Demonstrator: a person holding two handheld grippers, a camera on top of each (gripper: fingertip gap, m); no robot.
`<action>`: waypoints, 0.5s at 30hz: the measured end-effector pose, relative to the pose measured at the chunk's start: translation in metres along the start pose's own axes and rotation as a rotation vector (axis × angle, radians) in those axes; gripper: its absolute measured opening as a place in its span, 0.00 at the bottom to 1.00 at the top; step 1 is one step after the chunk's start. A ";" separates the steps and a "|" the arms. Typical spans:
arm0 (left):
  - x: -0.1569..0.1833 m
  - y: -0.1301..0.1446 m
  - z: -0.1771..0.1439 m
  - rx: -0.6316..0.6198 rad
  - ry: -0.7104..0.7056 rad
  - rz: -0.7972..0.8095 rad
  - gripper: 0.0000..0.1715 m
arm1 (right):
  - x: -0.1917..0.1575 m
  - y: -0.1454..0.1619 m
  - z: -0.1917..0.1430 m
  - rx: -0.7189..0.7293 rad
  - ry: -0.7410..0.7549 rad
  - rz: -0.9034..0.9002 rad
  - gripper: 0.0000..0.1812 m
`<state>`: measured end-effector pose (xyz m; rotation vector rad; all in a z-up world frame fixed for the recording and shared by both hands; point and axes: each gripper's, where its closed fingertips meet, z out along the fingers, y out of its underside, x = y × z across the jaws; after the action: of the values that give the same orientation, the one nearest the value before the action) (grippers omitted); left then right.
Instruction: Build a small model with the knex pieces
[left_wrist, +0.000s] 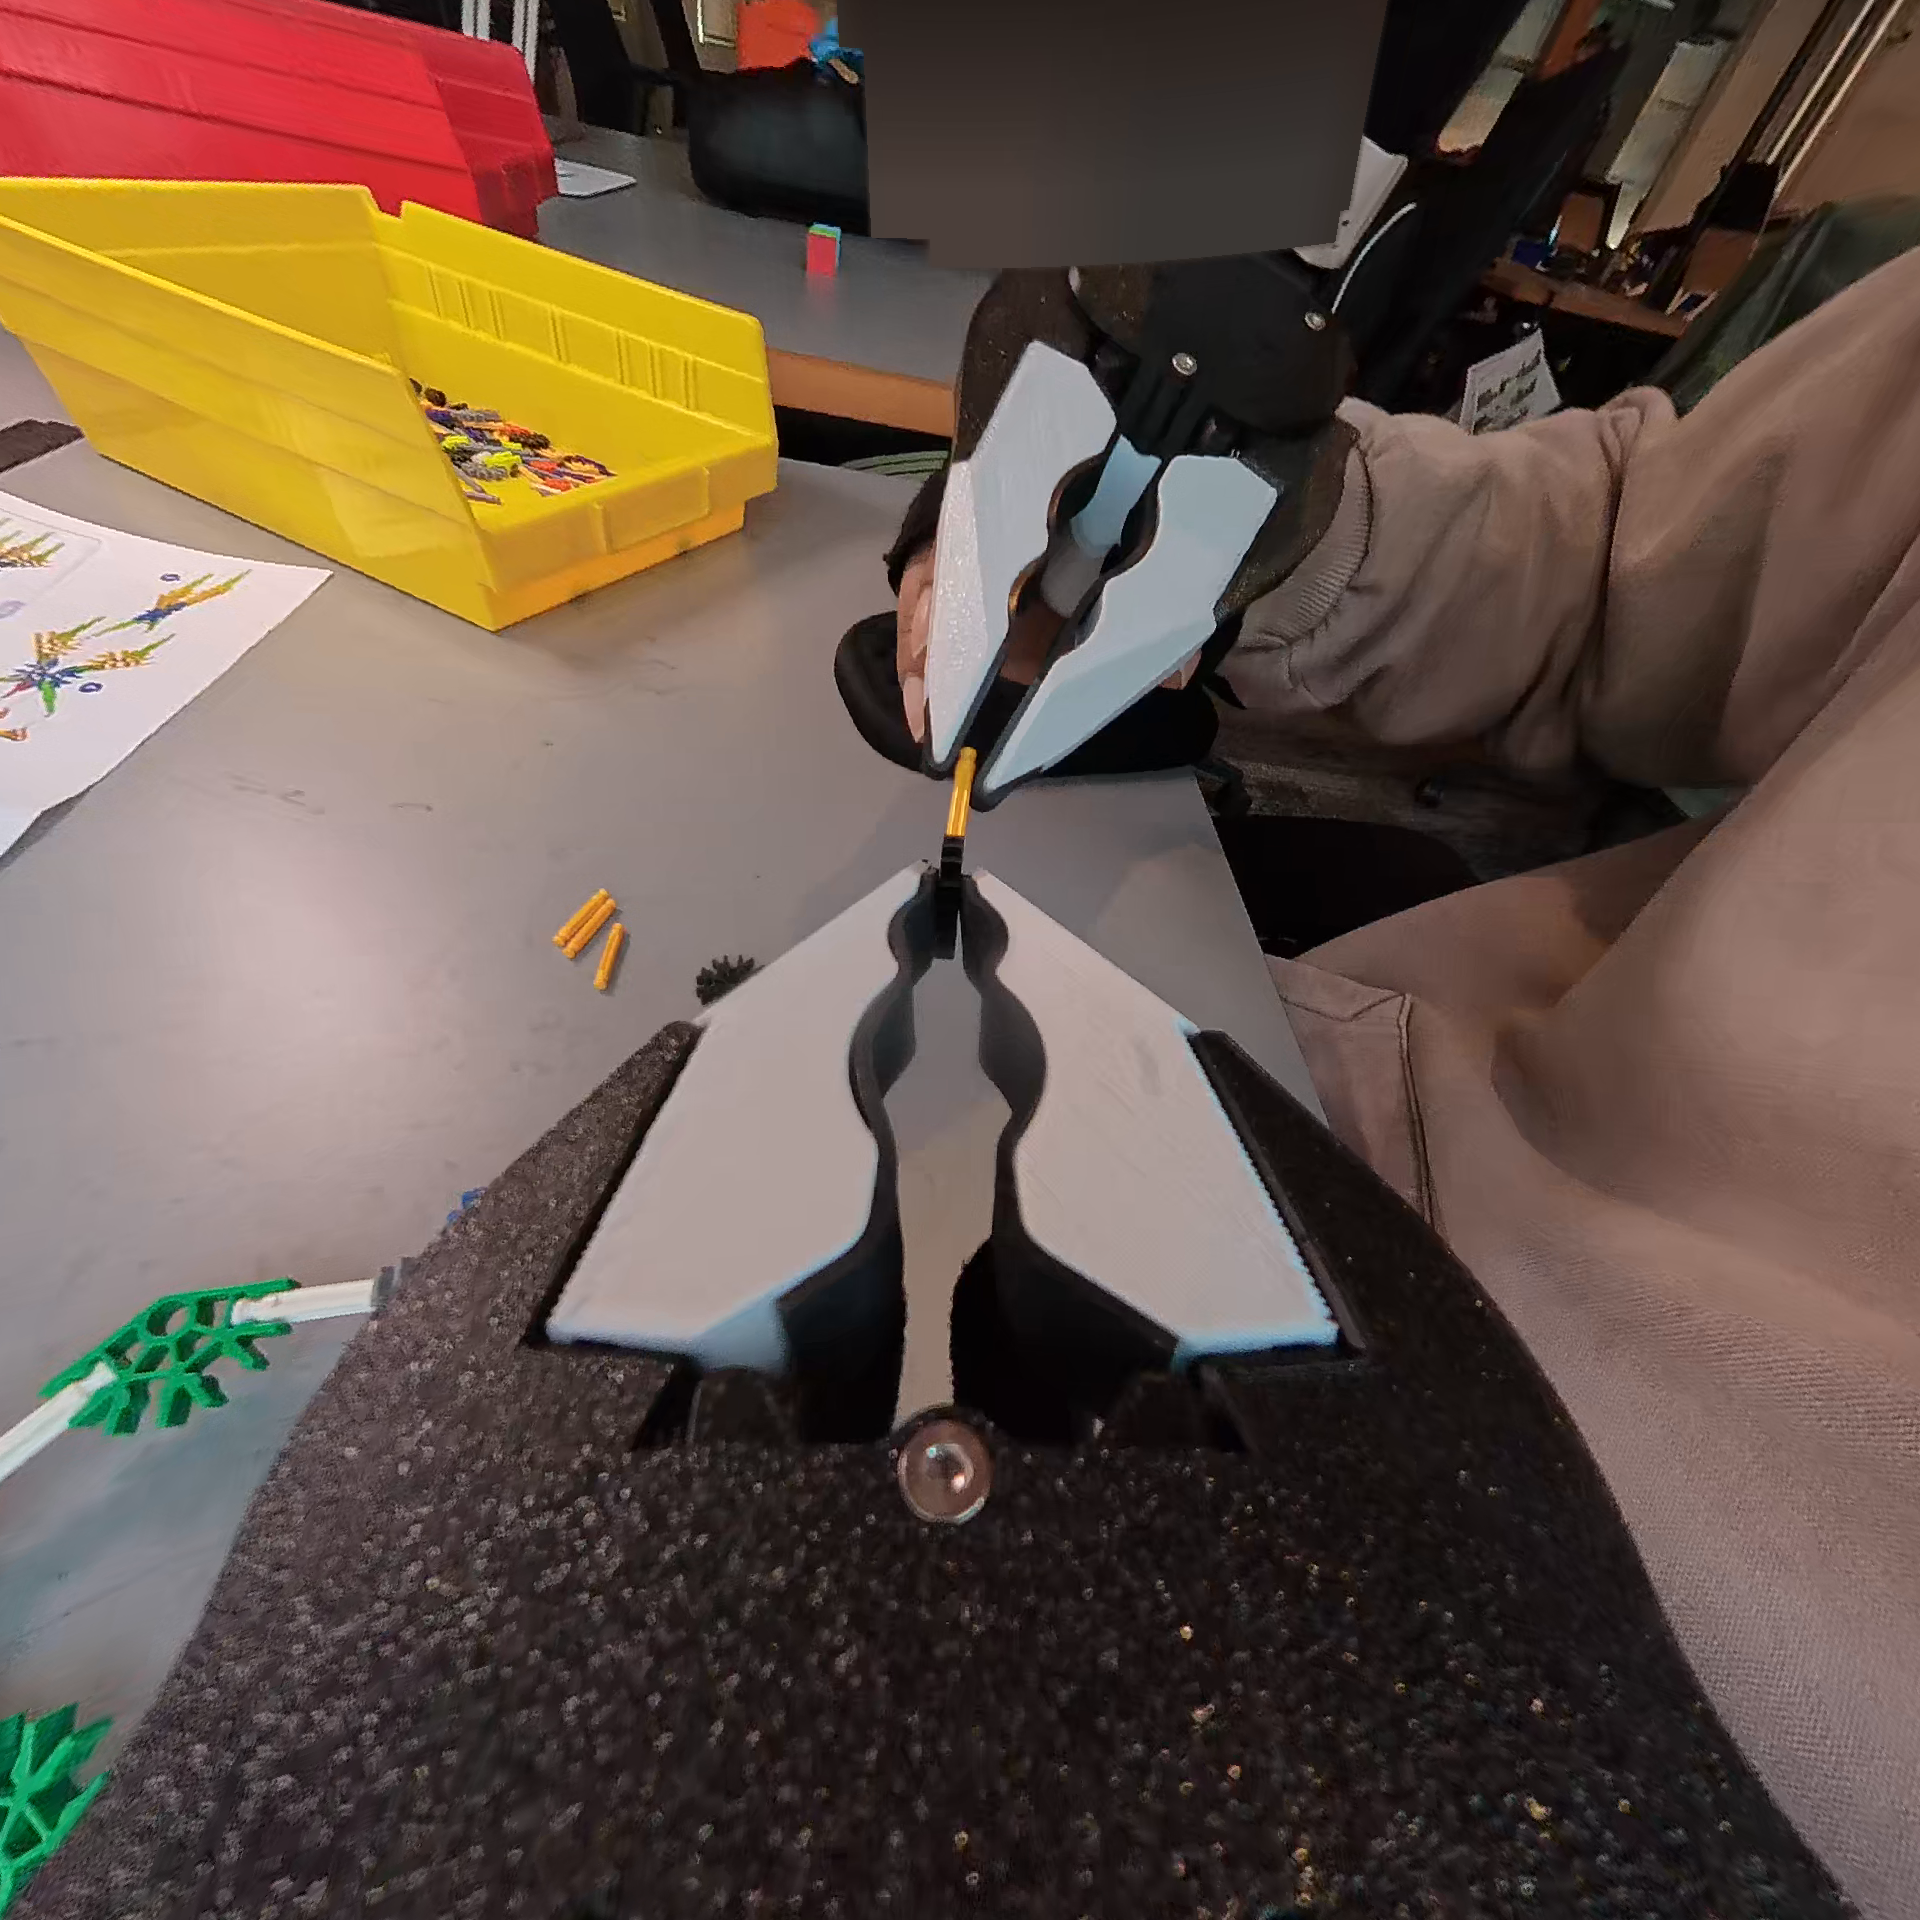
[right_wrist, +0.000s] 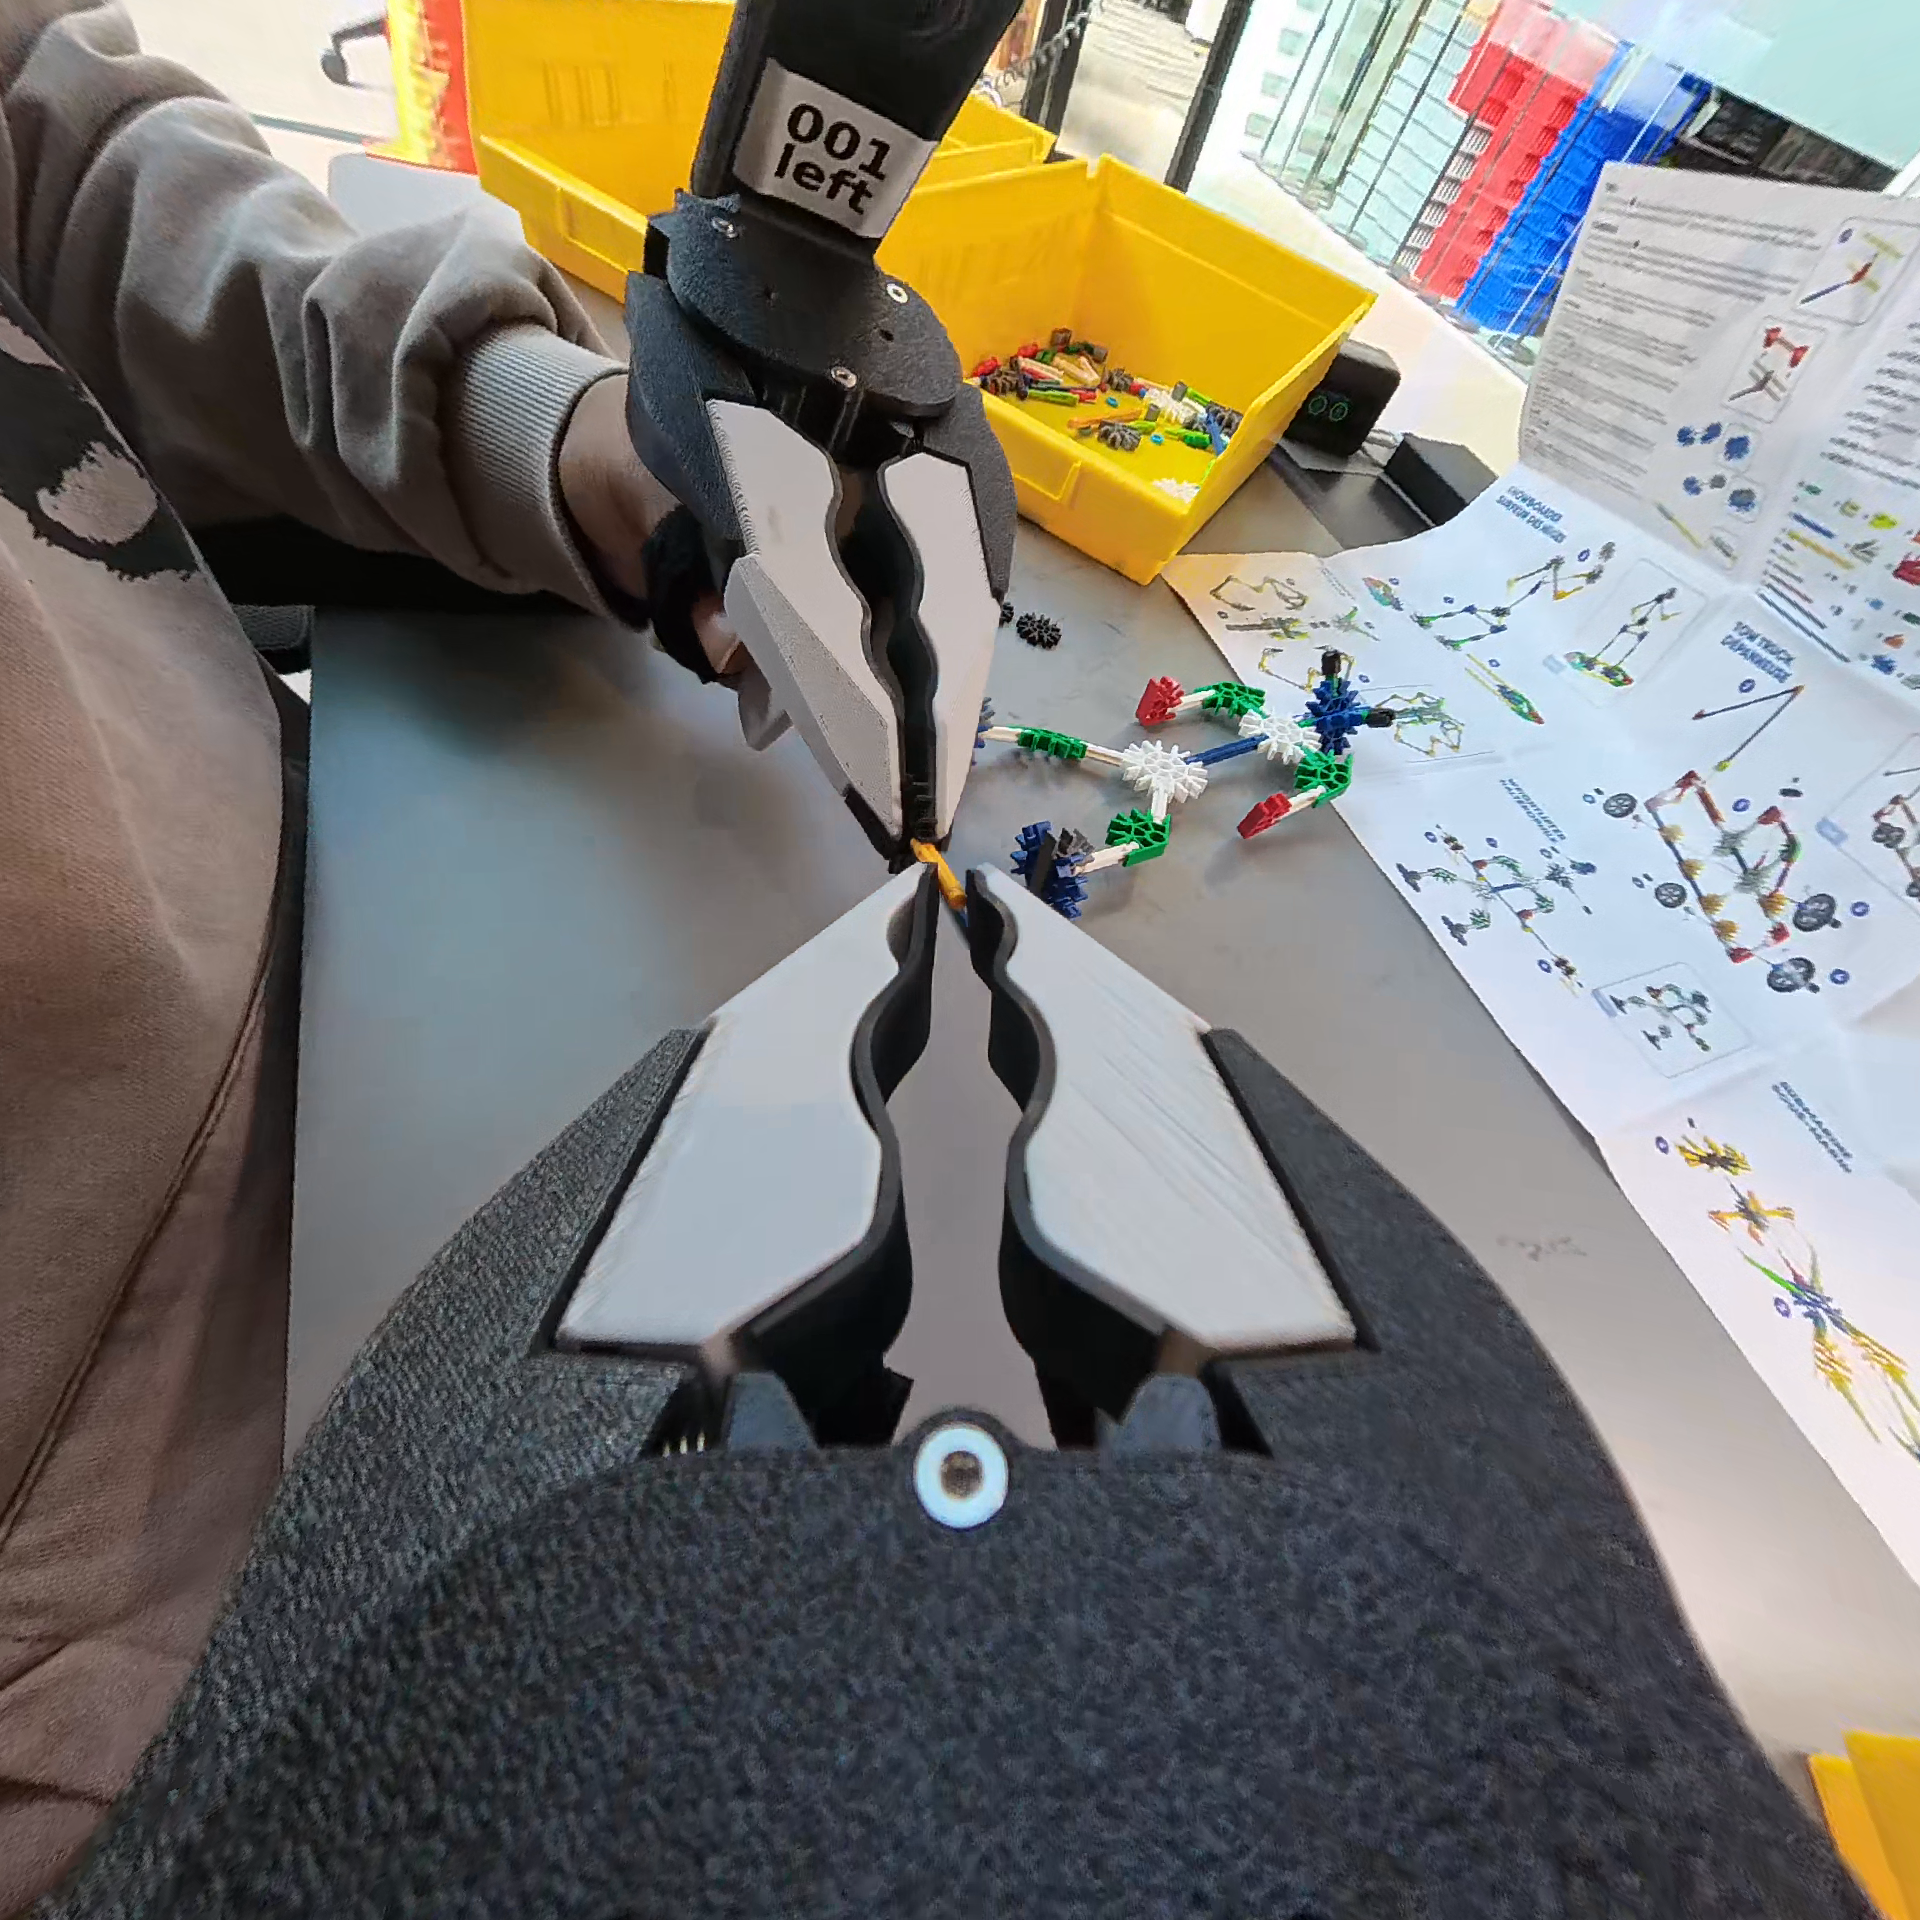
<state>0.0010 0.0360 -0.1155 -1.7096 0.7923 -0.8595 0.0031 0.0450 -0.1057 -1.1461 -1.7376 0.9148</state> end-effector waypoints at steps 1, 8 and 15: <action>-0.001 -0.002 -0.001 0.011 -0.008 -0.010 0.01 | 0.002 -0.001 0.000 0.004 0.017 0.001 0.02; -0.009 -0.010 -0.005 0.069 -0.037 -0.120 0.01 | 0.011 -0.009 0.002 0.005 0.127 0.012 0.02; -0.014 -0.011 -0.007 0.089 -0.047 -0.204 0.01 | 0.013 -0.010 0.004 0.001 0.173 0.017 0.02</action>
<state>-0.0113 0.0469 -0.1056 -1.7451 0.5460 -0.9742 -0.0073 0.0536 -0.0951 -1.2043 -1.5905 0.8015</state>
